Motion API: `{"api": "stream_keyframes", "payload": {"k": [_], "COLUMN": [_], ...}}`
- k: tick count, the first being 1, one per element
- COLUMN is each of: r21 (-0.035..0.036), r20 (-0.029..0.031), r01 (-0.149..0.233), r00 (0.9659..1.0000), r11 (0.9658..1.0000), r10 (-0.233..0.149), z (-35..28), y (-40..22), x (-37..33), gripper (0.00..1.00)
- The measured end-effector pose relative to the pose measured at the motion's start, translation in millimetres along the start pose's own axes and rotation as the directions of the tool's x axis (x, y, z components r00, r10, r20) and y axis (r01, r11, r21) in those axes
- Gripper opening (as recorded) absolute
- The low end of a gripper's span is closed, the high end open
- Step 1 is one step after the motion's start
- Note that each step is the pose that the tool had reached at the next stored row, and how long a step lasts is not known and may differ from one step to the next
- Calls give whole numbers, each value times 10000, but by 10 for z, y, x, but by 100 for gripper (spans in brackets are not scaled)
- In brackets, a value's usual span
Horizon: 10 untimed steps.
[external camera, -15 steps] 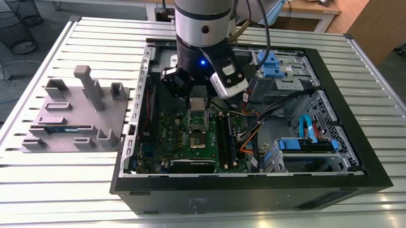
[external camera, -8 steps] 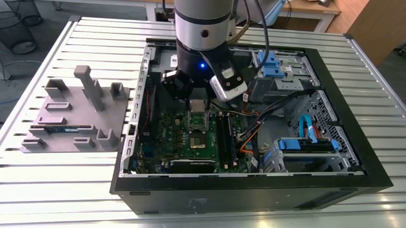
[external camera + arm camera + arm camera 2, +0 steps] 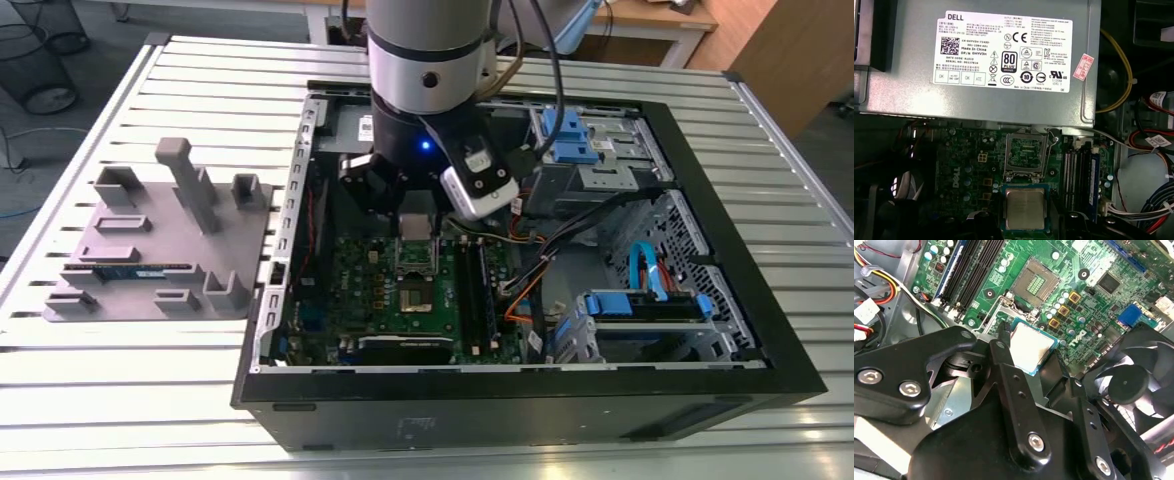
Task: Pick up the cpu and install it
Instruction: 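Place the cpu into insertion slot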
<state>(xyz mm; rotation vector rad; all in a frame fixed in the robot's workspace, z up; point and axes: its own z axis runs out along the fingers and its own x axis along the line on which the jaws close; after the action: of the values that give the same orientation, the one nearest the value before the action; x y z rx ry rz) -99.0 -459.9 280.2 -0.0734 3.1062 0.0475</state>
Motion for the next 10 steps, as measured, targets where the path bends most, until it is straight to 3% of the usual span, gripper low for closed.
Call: {"api": "stream_keyframes", "payload": {"k": [10], "r21": [1], "r20": [0], "r01": [0], "r00": [10000], "r11": [10000], "r10": [0], "z": [81], "y": [-33], "x": [4], "gripper": [47]}}
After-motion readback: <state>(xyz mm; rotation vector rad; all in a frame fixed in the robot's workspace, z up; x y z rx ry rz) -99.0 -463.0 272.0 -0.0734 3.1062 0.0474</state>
